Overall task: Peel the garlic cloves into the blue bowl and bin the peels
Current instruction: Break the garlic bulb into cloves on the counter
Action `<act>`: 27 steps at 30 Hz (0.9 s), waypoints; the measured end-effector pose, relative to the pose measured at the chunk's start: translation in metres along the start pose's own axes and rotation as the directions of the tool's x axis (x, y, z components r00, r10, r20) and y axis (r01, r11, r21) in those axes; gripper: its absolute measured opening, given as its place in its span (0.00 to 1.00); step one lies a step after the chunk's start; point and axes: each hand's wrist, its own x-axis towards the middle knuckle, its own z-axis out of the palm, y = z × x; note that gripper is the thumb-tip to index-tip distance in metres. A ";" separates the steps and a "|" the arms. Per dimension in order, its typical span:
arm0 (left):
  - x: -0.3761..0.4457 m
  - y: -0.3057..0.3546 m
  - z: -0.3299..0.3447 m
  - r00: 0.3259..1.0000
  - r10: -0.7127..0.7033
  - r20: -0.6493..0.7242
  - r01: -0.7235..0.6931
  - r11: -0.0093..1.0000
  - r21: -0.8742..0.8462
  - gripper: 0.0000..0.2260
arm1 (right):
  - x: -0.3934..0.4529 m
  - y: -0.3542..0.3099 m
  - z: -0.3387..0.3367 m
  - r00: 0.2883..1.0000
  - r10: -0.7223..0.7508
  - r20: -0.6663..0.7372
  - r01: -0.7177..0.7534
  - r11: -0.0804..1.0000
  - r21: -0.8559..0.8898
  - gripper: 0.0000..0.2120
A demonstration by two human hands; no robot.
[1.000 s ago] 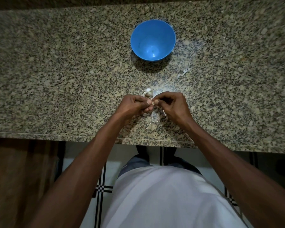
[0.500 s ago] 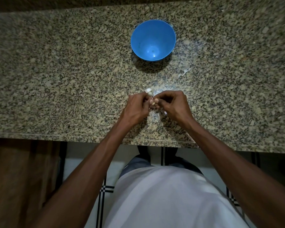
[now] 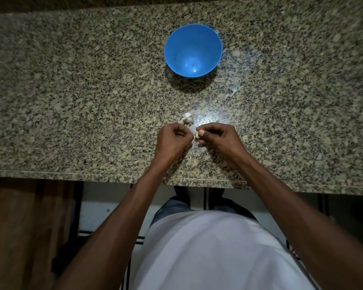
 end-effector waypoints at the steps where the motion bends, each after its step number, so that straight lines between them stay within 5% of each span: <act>1: 0.000 -0.001 0.001 1.000 0.006 -0.016 -0.005 1.000 0.016 0.05 | -0.001 -0.001 0.000 1.000 0.001 0.003 -0.001 1.000 0.000 0.07; 5: -0.002 -0.003 0.003 0.996 0.059 -0.065 -0.054 0.996 0.072 0.05 | -0.002 -0.003 0.000 1.000 0.006 0.014 -0.006 1.000 -0.006 0.08; 15: -0.011 -0.012 -0.002 0.990 -0.004 -0.144 -0.017 0.990 -0.142 0.06 | 0.000 -0.007 -0.005 0.997 0.081 0.012 -0.081 0.997 0.011 0.08; 23: -0.016 -0.010 -0.004 0.991 0.084 0.108 -0.054 0.964 -0.259 0.10 | 0.000 -0.009 -0.005 0.997 0.061 0.055 -0.061 0.998 -0.007 0.09; 27: -0.013 -0.014 -0.002 0.993 0.101 0.060 -0.081 0.960 -0.268 0.10 | 0.000 -0.009 -0.002 0.998 0.043 0.037 -0.041 0.998 -0.056 0.07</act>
